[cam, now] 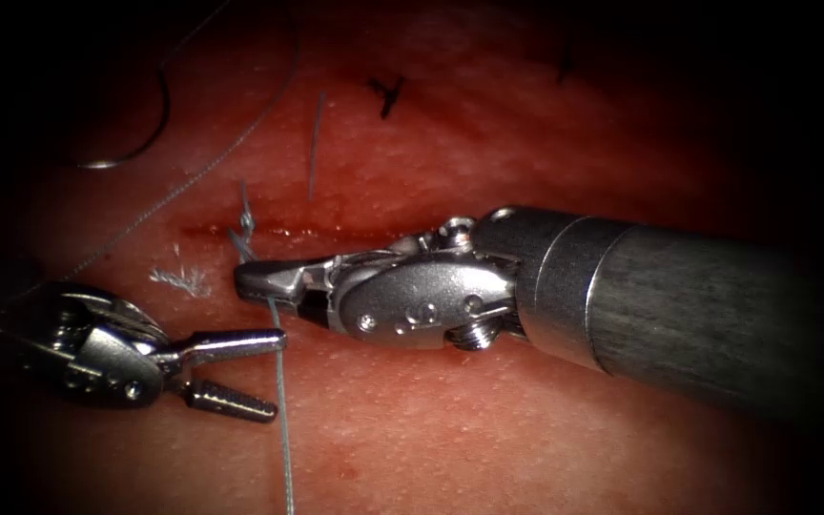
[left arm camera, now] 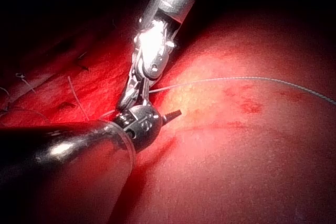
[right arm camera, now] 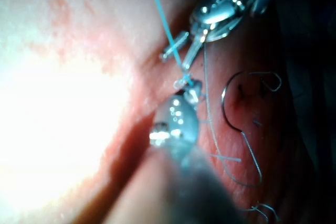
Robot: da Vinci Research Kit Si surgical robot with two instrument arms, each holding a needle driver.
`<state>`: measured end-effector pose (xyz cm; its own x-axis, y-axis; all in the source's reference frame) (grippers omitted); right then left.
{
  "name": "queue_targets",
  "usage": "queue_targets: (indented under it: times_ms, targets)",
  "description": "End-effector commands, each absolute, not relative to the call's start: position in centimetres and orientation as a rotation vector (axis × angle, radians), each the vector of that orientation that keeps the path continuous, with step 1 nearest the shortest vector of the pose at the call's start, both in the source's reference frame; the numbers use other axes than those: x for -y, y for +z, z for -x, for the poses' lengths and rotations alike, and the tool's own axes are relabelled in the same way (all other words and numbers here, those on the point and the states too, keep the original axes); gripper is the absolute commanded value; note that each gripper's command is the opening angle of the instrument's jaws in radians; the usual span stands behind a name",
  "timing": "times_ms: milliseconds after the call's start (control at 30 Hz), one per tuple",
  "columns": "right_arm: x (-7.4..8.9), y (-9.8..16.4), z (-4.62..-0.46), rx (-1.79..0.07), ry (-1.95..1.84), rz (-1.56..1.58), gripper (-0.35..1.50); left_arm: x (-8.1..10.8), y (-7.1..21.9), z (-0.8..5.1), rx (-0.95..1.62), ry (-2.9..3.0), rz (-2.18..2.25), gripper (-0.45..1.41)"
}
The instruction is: Wound Closure
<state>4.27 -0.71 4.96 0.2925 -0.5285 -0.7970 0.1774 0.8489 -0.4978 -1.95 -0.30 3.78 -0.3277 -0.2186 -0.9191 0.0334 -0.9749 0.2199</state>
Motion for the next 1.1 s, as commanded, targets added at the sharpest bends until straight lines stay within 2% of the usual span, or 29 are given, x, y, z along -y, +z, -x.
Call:
queue_targets:
  times_ms: [33,133,333,433,600,733,833,967,1033,1067,1100]
  targets:
    - [0.60,5.03,-4.30,-1.164,-0.446,0.340,-0.35,0.26,3.81,2.01,0.268,-2.444,-1.724,0.83]
    - [0.47,5.17,-4.26,-1.116,-0.366,0.307,-0.35,0.38,3.71,2.02,0.420,-2.388,-1.756,0.91]
    - [0.39,5.25,-4.24,-1.113,-0.319,0.289,-0.35,0.53,3.63,2.14,0.564,-2.305,-1.704,0.96]
    - [0.35,5.28,-4.27,-1.112,-0.287,0.274,-0.35,0.58,3.64,2.27,0.653,-2.260,-1.662,1.06]
    - [0.31,5.31,-4.27,-1.113,-0.258,0.258,-0.35,0.74,3.67,2.44,0.755,-2.203,-1.619,1.06]
    - [0.31,5.37,-4.26,-1.111,-0.245,0.251,-0.35,0.86,3.50,2.55,0.799,-2.140,-1.626,0.76]
    - [0.33,5.40,-4.26,-1.111,-0.242,0.249,-0.35,0.92,3.38,2.59,0.803,-2.132,-1.631,0.71]
    - [0.34,5.41,-4.26,-1.111,-0.236,0.241,-0.35,0.95,3.27,2.63,0.814,-2.117,-1.626,0.51]
    - [0.36,5.40,-4.26,-1.111,-0.237,0.241,-0.35,0.95,3.23,2.63,0.815,-2.114,-1.624,0.12]
    - [0.37,5.39,-4.27,-1.112,-0.237,0.241,-0.35,0.91,3.21,2.61,0.835,-2.118,-1.632,-0.40]
    - [0.38,5.39,-4.27,-1.112,-0.237,0.241,-0.35,0.89,3.21,2.60,0.859,-2.127,-1.631,-0.45]
